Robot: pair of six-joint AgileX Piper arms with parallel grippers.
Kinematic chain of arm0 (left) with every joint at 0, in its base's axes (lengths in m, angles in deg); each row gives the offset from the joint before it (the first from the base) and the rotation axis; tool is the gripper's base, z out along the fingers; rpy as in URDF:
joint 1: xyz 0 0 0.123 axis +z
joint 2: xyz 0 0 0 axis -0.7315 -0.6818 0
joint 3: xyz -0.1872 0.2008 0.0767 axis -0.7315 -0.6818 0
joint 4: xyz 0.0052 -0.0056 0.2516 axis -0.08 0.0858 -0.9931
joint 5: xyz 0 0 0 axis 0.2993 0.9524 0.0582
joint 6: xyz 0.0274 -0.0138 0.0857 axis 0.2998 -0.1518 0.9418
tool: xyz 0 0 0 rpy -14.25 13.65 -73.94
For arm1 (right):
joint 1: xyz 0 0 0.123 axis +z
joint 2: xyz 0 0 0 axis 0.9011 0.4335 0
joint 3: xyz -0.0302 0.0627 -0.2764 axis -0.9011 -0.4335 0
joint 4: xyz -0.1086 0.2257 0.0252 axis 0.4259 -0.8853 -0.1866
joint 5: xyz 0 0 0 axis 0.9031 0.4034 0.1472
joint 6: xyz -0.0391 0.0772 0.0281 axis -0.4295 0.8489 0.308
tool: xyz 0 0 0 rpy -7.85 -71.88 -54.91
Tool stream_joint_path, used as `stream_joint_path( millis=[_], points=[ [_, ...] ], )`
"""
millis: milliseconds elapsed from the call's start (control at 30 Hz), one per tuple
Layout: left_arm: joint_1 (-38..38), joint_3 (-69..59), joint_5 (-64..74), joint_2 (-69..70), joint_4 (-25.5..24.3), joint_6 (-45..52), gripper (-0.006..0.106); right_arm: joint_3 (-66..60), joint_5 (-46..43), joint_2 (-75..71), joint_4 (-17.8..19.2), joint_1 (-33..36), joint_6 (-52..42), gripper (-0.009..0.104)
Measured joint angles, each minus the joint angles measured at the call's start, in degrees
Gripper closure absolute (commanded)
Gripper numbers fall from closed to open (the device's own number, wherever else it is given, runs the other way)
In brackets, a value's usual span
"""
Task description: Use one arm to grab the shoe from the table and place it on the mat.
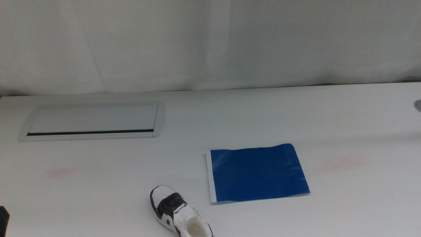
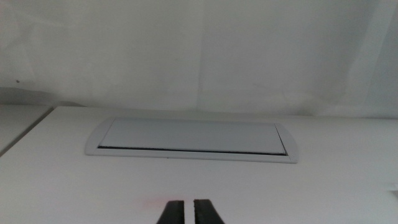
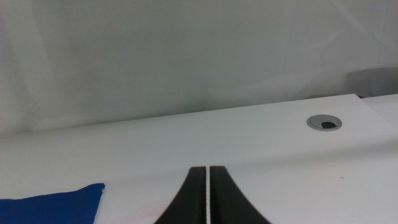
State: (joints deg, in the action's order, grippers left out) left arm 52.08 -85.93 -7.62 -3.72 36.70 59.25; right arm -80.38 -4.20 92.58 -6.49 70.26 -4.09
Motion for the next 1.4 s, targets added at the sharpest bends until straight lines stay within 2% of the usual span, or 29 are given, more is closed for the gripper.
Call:
stream_joint_path(
  millis=[267, 367, 433, 533, 567, 833, 1167, 1267, 1400],
  points=[
    [0.0, 0.0, -2.9, 0.0, 0.6, -4.4, 0.102, 0.0, 0.0, 0.0, 0.0, 0.0, 0.2, 0.097],
    [0.0, 0.0, -3.9, 0.0, 0.7, -7.2, 0.091, 0.0, 0.0, 0.0, 0.0, 0.0, 0.2, 0.097],
    [0.0, 0.0, -4.1, 0.0, 0.8, -7.8, 0.069, 0.0, 0.0, 0.0, 0.0, 0.0, 0.2, 0.097],
    [0.0, 0.0, -4.3, 0.0, 0.8, -8.7, 0.017, 0.0, 0.0, 0.0, 0.0, 0.0, 0.2, 0.097],
    [0.0, 0.0, -4.4, 0.0, 0.8, -9.1, 0.008, 0.0, 0.0, 0.0, 0.0, 0.0, 0.2, 0.097],
    [0.0, 0.9, -3.3, 0.0, 0.9, -11.9, 0.009, 0.0, 0.0, 0.0, 0.0, 0.0, -0.1, 0.097],
    [0.0, 20.8, 13.1, -5.0, 1.7, -3.9, 0.009, 0.0, 0.0, 0.0, 0.0, 0.0, 0.0, 0.097],
    [0.0, 25.6, 17.9, -10.0, 4.5, 0.7, 0.009, 0.0, 0.0, 0.0, 0.0, 0.0, 0.0, 0.097],
    [0.0, 32.6, 24.8, -18.7, 14.0, 15.8, 0.009, 0.0, 0.0, 0.0, 0.0, 0.0, 0.0, 0.097]
  ],
)
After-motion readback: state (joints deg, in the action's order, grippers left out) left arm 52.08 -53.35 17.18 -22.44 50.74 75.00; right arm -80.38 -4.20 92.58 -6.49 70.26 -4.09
